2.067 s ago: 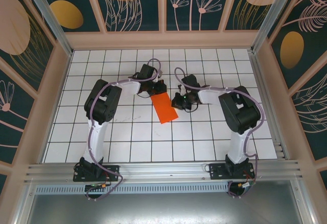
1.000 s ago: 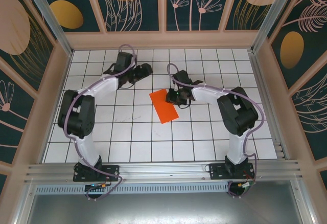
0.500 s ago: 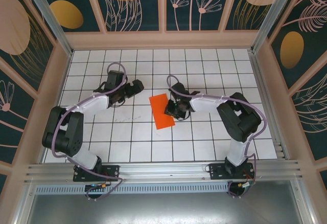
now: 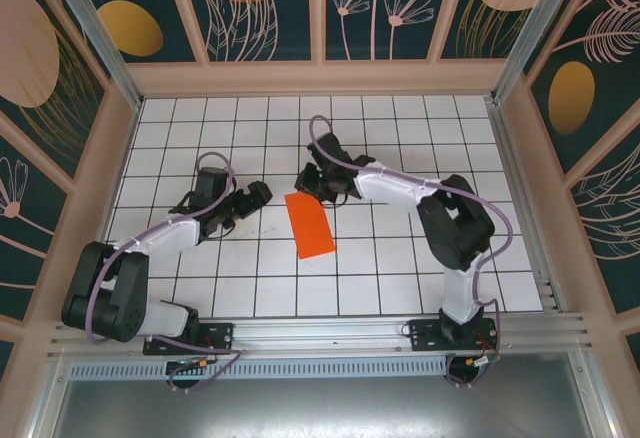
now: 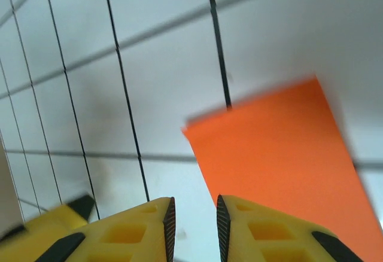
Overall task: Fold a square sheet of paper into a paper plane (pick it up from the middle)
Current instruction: Fold the triangle a second time at the center of the table.
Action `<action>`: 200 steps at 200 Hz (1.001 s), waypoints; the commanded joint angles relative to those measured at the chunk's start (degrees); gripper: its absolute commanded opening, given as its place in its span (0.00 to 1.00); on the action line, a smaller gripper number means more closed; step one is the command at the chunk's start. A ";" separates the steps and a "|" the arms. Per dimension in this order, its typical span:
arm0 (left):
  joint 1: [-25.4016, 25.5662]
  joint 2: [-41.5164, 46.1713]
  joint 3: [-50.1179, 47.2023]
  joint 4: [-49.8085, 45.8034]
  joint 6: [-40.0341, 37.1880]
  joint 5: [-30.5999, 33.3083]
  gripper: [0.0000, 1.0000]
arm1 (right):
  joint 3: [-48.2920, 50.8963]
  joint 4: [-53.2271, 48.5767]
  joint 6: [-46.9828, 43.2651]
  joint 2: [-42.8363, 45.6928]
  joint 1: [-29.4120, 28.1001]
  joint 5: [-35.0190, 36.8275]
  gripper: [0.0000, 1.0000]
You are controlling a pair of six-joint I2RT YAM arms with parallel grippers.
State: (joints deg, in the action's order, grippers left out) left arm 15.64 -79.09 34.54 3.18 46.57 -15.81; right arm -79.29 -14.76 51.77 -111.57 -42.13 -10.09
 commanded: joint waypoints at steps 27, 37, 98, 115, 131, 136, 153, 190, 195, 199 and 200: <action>-0.30 2.81 -1.32 1.98 4.33 -4.85 0.98 | -9.61 -8.83 -9.13 -11.19 3.31 -2.32 0.30; -0.32 2.89 -1.32 1.41 4.29 -5.79 0.99 | -10.46 -9.07 -9.22 -12.55 3.69 -2.59 0.30; -0.17 1.53 -1.99 4.26 4.81 -15.96 0.99 | -8.23 -11.24 -3.42 -14.27 6.90 5.11 0.29; -0.09 1.68 -2.71 4.73 5.10 -18.03 0.98 | -6.03 -10.61 -1.18 -13.41 8.13 6.63 0.29; 0.36 2.03 -3.62 5.27 5.81 -19.72 0.98 | -4.41 -9.52 0.56 -12.70 8.79 7.16 0.29; 0.54 2.09 -3.76 5.18 6.07 -19.98 0.98 | -4.16 -9.16 0.82 -12.54 8.87 7.26 0.29; 1.67 2.67 -4.48 5.95 7.53 -20.30 0.98 | -3.95 -8.96 1.52 -11.73 8.99 8.61 0.28; 6.21 1.09 -3.29 7.09 11.21 -19.66 0.93 | -2.45 -5.23 -2.65 -6.84 9.09 8.36 0.28; 6.94 0.61 -2.88 7.10 11.53 -19.59 0.92 | -2.15 -4.62 -3.76 -5.97 9.04 7.62 0.29; 7.46 0.13 -2.42 6.95 11.68 -19.44 0.91 | -1.92 -4.11 -4.73 -5.29 8.90 6.92 0.29; 7.60 -0.03 -2.31 6.90 11.74 -19.39 0.91 | -1.88 -3.99 -5.05 -5.22 8.86 6.75 0.29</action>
State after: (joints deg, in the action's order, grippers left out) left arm 20.53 -77.25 30.70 8.01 55.24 -34.30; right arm -83.50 -18.63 51.09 -120.97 -34.11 -5.15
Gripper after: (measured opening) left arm 0.932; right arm 0.284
